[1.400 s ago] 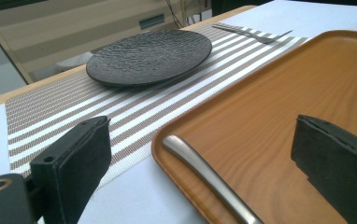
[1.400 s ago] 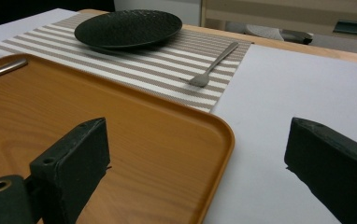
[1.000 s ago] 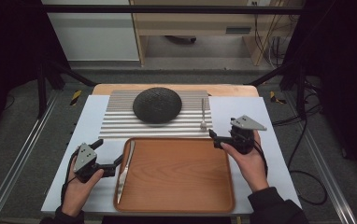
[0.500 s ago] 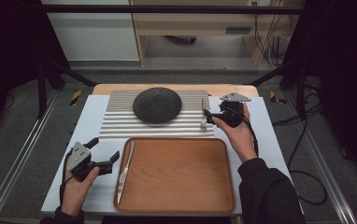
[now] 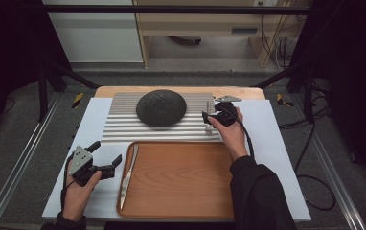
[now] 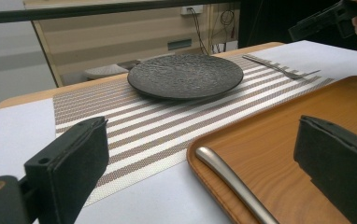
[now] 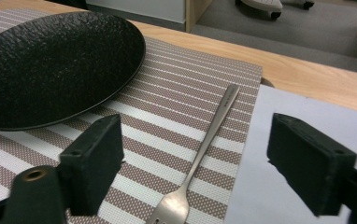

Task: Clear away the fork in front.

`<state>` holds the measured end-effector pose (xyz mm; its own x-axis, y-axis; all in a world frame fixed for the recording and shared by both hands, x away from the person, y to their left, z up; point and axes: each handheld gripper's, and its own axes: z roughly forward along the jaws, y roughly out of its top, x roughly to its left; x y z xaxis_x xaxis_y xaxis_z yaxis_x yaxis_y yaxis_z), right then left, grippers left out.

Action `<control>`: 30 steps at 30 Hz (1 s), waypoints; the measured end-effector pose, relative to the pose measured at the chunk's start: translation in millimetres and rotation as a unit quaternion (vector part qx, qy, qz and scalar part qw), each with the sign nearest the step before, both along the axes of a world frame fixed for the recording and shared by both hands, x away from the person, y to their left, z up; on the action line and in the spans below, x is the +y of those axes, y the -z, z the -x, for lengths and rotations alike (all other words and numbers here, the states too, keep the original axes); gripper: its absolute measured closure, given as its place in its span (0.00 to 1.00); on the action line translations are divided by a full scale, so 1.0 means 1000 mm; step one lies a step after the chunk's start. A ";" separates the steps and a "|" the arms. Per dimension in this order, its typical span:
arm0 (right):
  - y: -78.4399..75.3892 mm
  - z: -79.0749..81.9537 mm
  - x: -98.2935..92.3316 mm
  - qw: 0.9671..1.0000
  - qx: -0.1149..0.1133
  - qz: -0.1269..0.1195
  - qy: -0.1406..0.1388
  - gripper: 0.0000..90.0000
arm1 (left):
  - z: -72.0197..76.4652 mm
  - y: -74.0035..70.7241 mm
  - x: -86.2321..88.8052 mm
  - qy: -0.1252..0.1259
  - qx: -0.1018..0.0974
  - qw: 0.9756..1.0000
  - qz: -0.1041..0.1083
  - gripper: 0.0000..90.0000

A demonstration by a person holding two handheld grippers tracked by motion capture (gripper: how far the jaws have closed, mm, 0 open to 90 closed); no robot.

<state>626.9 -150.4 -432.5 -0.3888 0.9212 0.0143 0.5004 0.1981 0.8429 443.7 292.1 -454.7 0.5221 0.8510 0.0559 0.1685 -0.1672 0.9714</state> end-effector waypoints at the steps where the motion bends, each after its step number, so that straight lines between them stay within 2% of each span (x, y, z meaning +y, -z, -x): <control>1: 0.002 -0.001 0.001 1.000 0.001 -0.004 0.002 0.28 | 0.000 0.000 0.000 0.000 0.000 1.000 0.000 0.04; 8: 0.014 -0.003 0.006 1.000 0.017 -0.003 0.010 0.50 | 0.000 0.000 0.001 0.000 -0.001 1.000 -0.001 0.04; 11: 0.016 -0.004 0.008 1.000 0.020 0.006 0.009 0.55 | 0.000 0.000 0.000 0.001 0.000 1.000 -0.002 0.04; 18: 0.022 -0.010 0.009 0.999 0.027 0.015 0.019 0.62 | 0.000 0.000 0.000 0.002 0.000 1.000 -0.004 0.04; 30: 0.033 -0.017 0.008 0.998 0.060 0.021 0.022 0.68 | 0.000 0.000 0.000 0.003 0.003 1.000 -0.005 0.05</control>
